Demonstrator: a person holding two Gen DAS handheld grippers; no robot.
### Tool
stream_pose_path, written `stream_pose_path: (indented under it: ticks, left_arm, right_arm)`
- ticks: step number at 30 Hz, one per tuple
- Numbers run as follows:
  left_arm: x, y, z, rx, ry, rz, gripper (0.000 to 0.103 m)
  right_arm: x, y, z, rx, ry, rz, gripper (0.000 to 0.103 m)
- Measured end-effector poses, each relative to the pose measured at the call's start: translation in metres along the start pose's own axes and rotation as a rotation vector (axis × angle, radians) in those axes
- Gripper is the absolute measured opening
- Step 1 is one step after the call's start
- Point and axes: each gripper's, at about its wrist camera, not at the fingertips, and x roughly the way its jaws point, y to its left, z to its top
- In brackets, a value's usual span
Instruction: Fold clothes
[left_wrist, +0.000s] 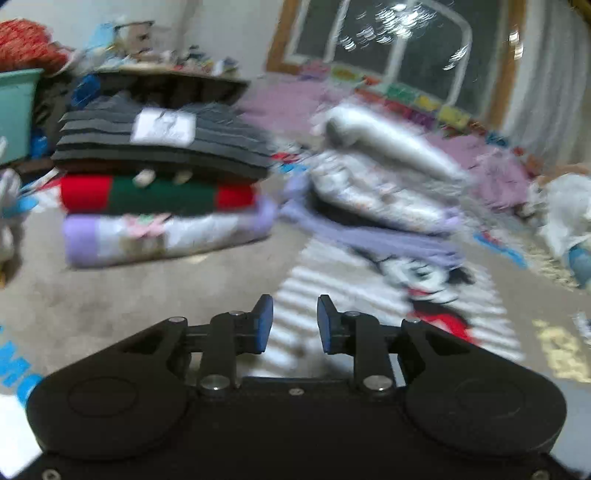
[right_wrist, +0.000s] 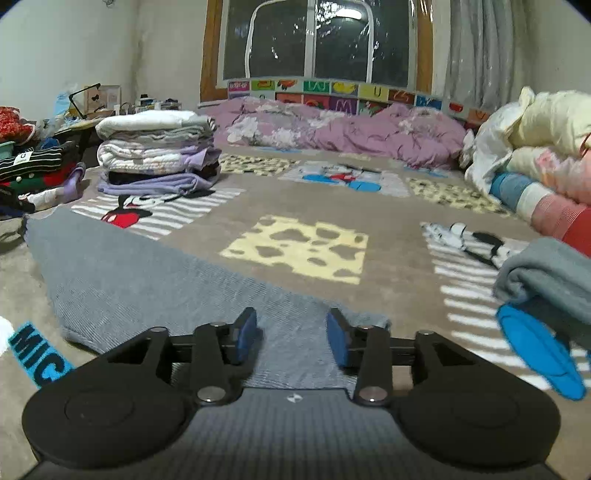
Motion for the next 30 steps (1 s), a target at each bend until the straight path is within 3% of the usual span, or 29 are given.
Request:
stream_pose_path:
  ticks: [4,8,12,14,17,21,25,27,28,30]
  left_arm:
    - [-0.008,-0.043,-0.007,0.106,0.042,-0.176,0.023]
    - [-0.006,-0.087,-0.032,0.174,0.149,-0.357,0.023]
    - [-0.007,-0.121,-0.057,0.272,0.224,-0.447,0.028]
    - [-0.003,-0.127,-0.065,0.315,0.266,-0.428,0.043]
    - [0.0,-0.112,-0.06,0.301,0.242,-0.368,0.04]
    - [0.004,-0.089,-0.052,0.269,0.212,-0.285,0.04]
    - [0.012,-0.031,-0.033,0.077,0.194,-0.2,0.028]
    - [0.007,-0.013,-0.025,0.022,0.137,-0.114,0.032]
    - [0.004,-0.004,-0.021,-0.005,0.109,-0.071,0.042]
    - [-0.002,0.015,-0.016,-0.082,0.09,-0.027,0.044]
  right_arm:
    - [-0.019,0.015,0.009,-0.049,-0.074,-0.01,0.046]
    - [-0.022,0.038,0.015,-0.068,-0.106,0.114,0.043]
    - [-0.01,0.06,0.011,-0.105,-0.068,0.185,0.043]
    - [-0.007,0.067,0.008,-0.119,-0.039,0.198,0.043]
    - [0.012,0.064,0.002,-0.081,0.088,0.226,0.044]
    - [0.003,0.051,0.006,-0.023,0.078,0.22,0.044]
    - [-0.012,0.025,0.002,0.108,0.043,0.173,0.044]
    - [-0.022,0.006,-0.001,0.174,0.036,0.13,0.042]
    - [-0.026,-0.003,-0.004,0.192,0.035,0.103,0.039]
    - [-0.035,-0.015,-0.008,0.21,0.019,0.054,0.036]
